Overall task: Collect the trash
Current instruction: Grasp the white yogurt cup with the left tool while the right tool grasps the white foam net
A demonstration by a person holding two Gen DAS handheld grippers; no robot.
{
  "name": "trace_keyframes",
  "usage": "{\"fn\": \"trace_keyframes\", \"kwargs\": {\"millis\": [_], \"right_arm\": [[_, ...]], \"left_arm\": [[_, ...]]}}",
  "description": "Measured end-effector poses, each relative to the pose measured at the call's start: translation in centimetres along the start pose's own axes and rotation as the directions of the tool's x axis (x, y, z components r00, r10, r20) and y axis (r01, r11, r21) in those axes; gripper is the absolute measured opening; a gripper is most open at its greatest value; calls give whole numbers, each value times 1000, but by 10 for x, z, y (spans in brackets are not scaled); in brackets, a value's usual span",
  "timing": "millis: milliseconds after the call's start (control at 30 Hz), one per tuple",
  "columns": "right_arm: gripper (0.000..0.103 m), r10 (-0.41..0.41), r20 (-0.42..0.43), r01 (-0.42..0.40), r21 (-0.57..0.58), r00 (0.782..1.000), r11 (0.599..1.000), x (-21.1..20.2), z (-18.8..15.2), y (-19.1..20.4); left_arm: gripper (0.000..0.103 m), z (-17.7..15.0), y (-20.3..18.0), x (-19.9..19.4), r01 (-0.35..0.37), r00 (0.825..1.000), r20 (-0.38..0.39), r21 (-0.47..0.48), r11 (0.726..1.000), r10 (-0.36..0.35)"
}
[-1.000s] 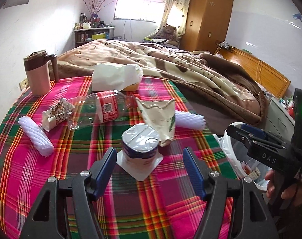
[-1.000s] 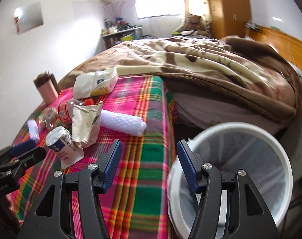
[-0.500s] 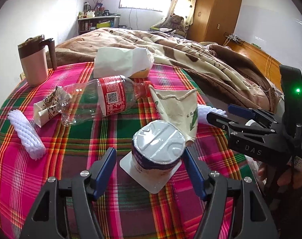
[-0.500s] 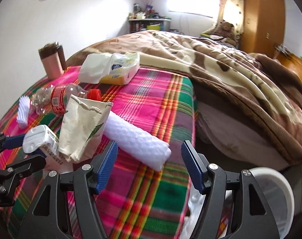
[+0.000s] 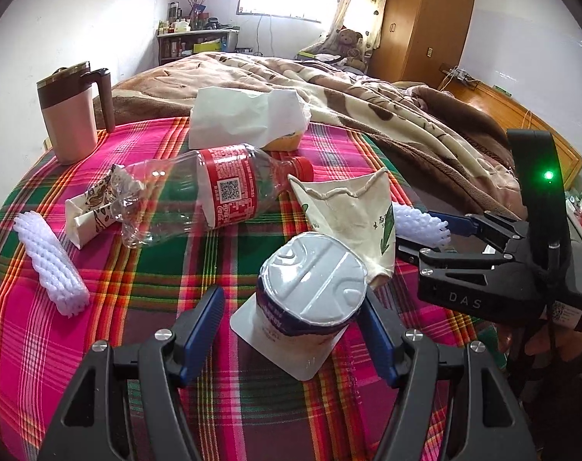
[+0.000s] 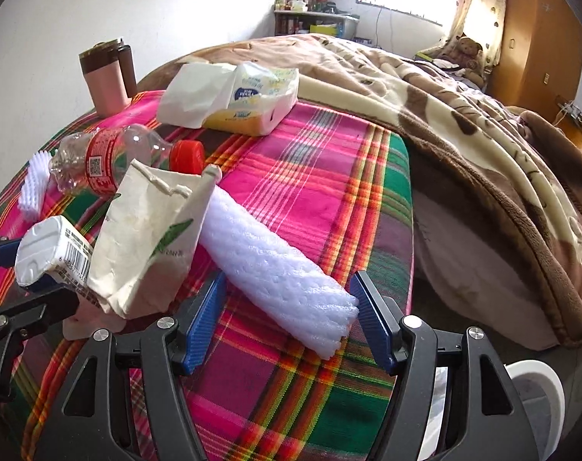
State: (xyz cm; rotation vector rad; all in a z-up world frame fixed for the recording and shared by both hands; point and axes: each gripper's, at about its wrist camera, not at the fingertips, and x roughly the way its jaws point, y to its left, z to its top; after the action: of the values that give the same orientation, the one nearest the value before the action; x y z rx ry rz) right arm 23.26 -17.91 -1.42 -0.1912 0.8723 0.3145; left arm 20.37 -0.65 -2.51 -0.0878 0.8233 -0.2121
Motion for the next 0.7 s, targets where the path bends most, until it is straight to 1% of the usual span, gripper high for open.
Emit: {"fn": "trace_keyframes", "kwargs": {"millis": [33, 100, 133, 200, 233, 267, 300, 333, 367, 433, 567, 700], "right_arm": [[68, 14, 5, -14, 14, 1000, 1000, -3, -1, 0], [68, 29, 5, -29, 29, 1000, 999, -5, -2, 0], [63, 26, 5, -26, 28, 1000, 999, -5, -2, 2], [56, 5, 4, -6, 22, 1000, 1000, -6, -4, 5], [54, 2, 4, -2, 22, 1000, 1000, -6, -5, 6], [51, -1, 3, 1, 22, 1000, 1000, -6, -5, 7], [45, -8, 5, 8, 20, 1000, 1000, -8, -6, 8], [41, -10, 9, 10, 20, 1000, 1000, -8, -5, 7], [39, -6, 12, 5, 23, 1000, 1000, -10, -5, 8], [30, -2, 13, 2, 29, 1000, 1000, -12, -7, 8], [26, -4, 18, 3, 31, 1000, 1000, -17, -12, 12], [24, -11, 29, 9, 62, 1000, 998, -24, -17, 14]], "left_arm": [[70, 0, 1, 0, 5, 1000, 2, -5, 1000, -5], [63, 0, 2, -1, 23, 1000, -2, -16, 1000, -23], [62, 0, 2, -1, 29, 1000, -4, -20, 999, -29], [55, 0, 1, -2, 30, 1000, -2, -16, 999, -30], [53, -1, 1, -3, 28, 1000, 1, -15, 999, -28], [53, -1, 1, -5, 26, 1000, 3, -13, 1000, -26], [53, -1, 1, -6, 23, 1000, 3, -13, 1000, -23], [53, -1, 1, -7, 22, 1000, 5, -14, 1000, -22], [53, -1, 2, -7, 21, 1000, 6, -15, 1000, -21], [53, -2, 2, -10, 23, 1000, 7, -16, 1000, -23], [53, -3, 1, -17, 14, 1000, 22, -6, 1000, -13], [53, -4, 1, -25, 8, 999, 31, -2, 1000, -8]]}}
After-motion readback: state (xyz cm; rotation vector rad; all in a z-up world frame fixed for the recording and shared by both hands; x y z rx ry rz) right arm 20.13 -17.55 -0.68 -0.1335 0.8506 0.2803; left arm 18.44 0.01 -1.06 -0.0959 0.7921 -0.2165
